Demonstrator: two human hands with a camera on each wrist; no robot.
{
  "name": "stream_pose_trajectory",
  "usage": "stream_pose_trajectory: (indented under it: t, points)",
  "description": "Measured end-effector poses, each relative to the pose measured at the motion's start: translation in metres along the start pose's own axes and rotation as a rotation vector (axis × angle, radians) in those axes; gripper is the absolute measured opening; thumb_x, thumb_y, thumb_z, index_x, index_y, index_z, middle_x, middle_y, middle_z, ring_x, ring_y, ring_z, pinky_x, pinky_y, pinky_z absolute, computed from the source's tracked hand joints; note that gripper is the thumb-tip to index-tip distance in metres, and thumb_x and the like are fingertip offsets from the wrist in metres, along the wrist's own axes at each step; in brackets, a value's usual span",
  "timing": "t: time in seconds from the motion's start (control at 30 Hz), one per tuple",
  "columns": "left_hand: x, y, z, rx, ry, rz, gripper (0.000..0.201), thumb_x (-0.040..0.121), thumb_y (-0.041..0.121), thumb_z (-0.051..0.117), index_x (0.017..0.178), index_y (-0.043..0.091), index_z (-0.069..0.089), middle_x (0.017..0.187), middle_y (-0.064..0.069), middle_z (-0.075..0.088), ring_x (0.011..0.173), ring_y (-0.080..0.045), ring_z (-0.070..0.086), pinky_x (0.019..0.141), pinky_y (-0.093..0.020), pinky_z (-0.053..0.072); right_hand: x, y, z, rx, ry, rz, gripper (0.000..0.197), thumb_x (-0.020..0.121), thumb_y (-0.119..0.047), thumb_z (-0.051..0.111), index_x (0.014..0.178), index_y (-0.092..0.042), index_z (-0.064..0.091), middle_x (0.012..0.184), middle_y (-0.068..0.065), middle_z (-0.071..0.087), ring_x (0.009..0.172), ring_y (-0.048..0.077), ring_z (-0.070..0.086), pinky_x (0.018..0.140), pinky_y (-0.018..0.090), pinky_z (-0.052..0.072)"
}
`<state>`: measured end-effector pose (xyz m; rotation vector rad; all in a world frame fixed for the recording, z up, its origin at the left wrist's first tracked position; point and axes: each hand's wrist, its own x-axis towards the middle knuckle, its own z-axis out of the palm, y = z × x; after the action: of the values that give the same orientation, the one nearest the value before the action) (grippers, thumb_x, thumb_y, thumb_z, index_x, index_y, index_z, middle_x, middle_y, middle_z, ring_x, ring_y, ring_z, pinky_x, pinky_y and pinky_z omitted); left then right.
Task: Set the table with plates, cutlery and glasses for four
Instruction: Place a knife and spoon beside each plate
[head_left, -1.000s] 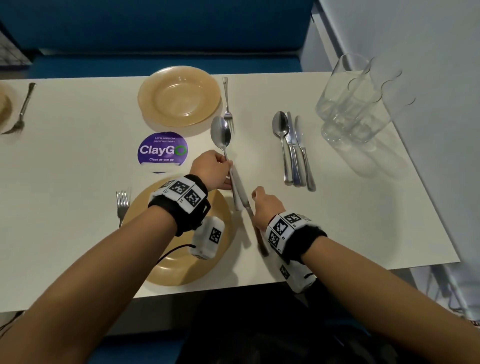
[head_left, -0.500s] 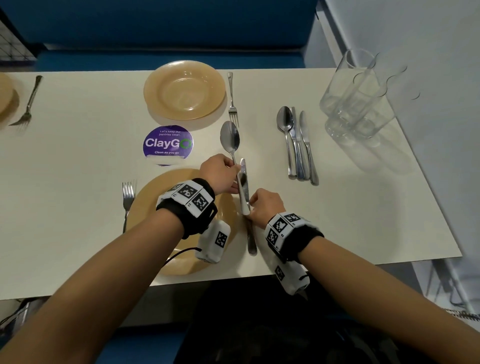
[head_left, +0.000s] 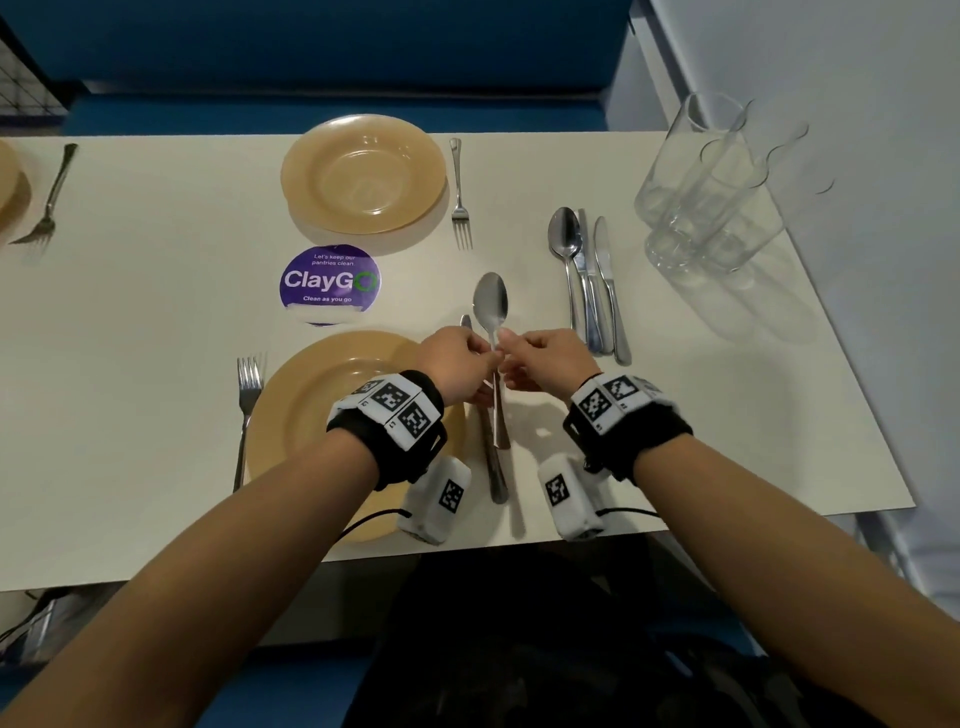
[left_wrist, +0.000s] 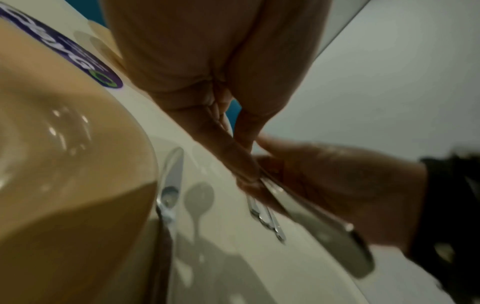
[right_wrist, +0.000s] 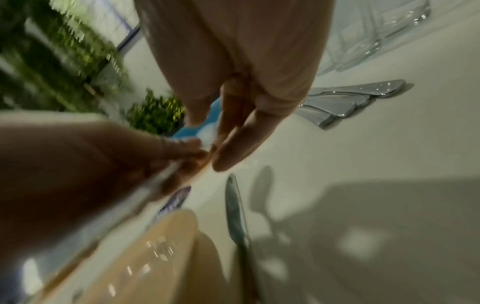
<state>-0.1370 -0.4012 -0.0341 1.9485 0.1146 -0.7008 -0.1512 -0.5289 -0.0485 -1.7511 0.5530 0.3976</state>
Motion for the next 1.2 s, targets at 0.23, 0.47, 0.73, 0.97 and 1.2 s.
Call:
stream_pose_trajectory:
  t: [0.23, 0.47, 0.73, 0.97, 1.2]
  points:
    - [-0.005, -0.010, 0.017, 0.026, 0.006, 0.007, 0.021, 0.085, 0.023, 0.069, 0.100, 0.010, 0.063, 0.077, -0.002, 0.070, 0.065, -0.017, 0.070, 0.075, -0.035, 0.059, 0.001, 0.000, -0.024, 0.062, -0.074, 0.103, 0.009, 0.084, -0.005, 0.067, 0.075, -0.004, 0.065, 0.068, 0.012, 0.064, 0.058, 0.016, 0.063, 0.058, 0.020, 0.057]
    - [-0.014, -0.025, 0.039, 0.846, 0.092, 0.108, 0.030, 0.094, 0.019, 0.051, 0.121, 0.007, 0.050, 0.113, -0.012, 0.061, 0.102, -0.027, 0.060, 0.079, -0.032, 0.046, 0.001, 0.034, -0.013, -0.247, -0.003, 0.107, 0.022, 0.084, -0.008, 0.062, 0.062, -0.011, 0.063, 0.072, 0.013, 0.068, 0.069, 0.027, 0.068, 0.079, 0.041, 0.059]
    - [-0.020, -0.022, 0.050, 0.989, 0.073, 0.105, 0.020, 0.096, 0.002, 0.044, 0.114, -0.002, 0.051, 0.110, -0.018, 0.061, 0.097, -0.031, 0.064, 0.067, -0.029, 0.043, -0.006, 0.043, -0.002, -0.472, 0.104, 0.014, 0.017, 0.073, -0.014, 0.072, 0.069, -0.019, 0.056, 0.089, 0.013, 0.072, 0.085, 0.028, 0.069, 0.081, 0.041, 0.057]
    - [-0.026, -0.026, 0.052, 1.019, 0.083, 0.068, 0.021, 0.095, 0.000, 0.042, 0.109, -0.002, 0.057, 0.105, -0.017, 0.064, 0.094, -0.029, 0.063, 0.067, -0.028, 0.043, -0.008, 0.049, 0.003, -0.525, 0.098, -0.017, 0.019, 0.075, -0.016, 0.073, 0.091, -0.014, 0.062, 0.100, 0.008, 0.069, 0.093, 0.023, 0.065, 0.087, 0.033, 0.053]
    - [-0.030, -0.034, 0.056, 0.945, 0.112, 0.053, 0.014, 0.093, 0.008, 0.050, 0.098, 0.002, 0.062, 0.101, -0.013, 0.065, 0.095, -0.026, 0.062, 0.075, -0.030, 0.048, -0.007, 0.045, 0.013, -0.546, 0.110, -0.054, 0.023, 0.078, -0.017, 0.071, 0.098, -0.010, 0.064, 0.103, 0.009, 0.068, 0.097, 0.022, 0.062, 0.086, 0.030, 0.051]
